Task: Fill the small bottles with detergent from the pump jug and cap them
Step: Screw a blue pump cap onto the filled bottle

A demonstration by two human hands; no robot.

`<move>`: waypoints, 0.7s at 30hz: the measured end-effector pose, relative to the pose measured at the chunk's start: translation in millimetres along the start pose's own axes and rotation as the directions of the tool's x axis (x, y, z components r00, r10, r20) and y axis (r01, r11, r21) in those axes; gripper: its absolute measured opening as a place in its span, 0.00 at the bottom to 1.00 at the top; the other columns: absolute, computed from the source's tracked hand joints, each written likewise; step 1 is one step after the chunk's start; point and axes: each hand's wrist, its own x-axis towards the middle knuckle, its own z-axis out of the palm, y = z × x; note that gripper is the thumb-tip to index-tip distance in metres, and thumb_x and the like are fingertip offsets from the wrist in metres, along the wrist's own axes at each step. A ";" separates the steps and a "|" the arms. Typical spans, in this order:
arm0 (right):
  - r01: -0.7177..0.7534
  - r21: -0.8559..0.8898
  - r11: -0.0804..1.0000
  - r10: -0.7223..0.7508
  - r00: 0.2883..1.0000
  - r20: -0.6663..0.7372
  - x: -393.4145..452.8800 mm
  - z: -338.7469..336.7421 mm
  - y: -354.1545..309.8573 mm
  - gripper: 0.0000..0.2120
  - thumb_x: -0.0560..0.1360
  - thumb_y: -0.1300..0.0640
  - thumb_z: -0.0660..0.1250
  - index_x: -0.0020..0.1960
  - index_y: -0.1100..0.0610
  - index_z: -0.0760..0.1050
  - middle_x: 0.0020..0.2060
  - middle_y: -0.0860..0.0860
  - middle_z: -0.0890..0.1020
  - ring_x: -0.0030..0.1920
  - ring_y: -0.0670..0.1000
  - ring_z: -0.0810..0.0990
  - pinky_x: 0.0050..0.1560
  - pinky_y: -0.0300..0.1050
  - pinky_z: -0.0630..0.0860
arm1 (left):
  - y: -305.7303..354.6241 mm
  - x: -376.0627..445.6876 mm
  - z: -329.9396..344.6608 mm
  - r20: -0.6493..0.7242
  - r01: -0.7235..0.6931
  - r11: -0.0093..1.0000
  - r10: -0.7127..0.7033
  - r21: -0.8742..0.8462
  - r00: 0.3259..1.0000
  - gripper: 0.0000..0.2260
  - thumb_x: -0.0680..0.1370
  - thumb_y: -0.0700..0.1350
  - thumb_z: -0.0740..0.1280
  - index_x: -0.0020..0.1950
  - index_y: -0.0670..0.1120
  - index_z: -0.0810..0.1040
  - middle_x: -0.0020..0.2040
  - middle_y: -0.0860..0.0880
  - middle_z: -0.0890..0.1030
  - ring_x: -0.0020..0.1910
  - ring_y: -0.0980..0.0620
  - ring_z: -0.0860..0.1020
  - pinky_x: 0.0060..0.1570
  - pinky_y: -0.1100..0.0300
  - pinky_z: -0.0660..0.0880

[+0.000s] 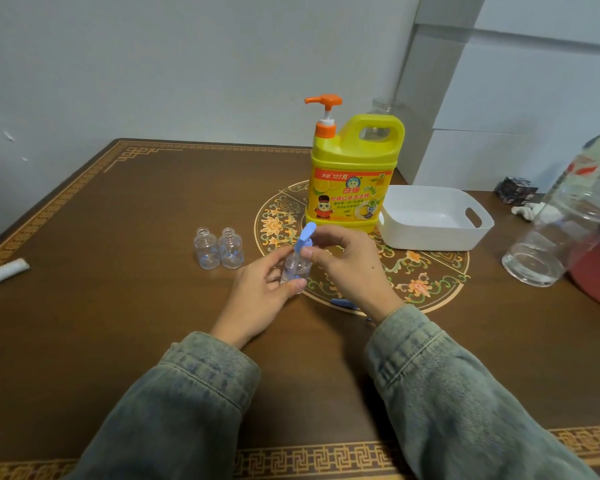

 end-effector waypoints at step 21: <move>-0.012 0.089 0.996 0.007 0.998 0.056 -2.0 -1.6 -0.2 0.17 0.73 0.60 0.72 0.62 0.52 0.78 0.49 0.43 0.83 0.52 0.40 0.80 0.59 0.45 0.77 | -2.8 1.1 1.2 -0.009 0.021 1.000 -0.021 -0.020 1.000 0.26 0.72 0.32 0.71 0.69 0.41 0.71 0.56 0.44 0.83 0.54 0.53 0.82 0.54 0.62 0.77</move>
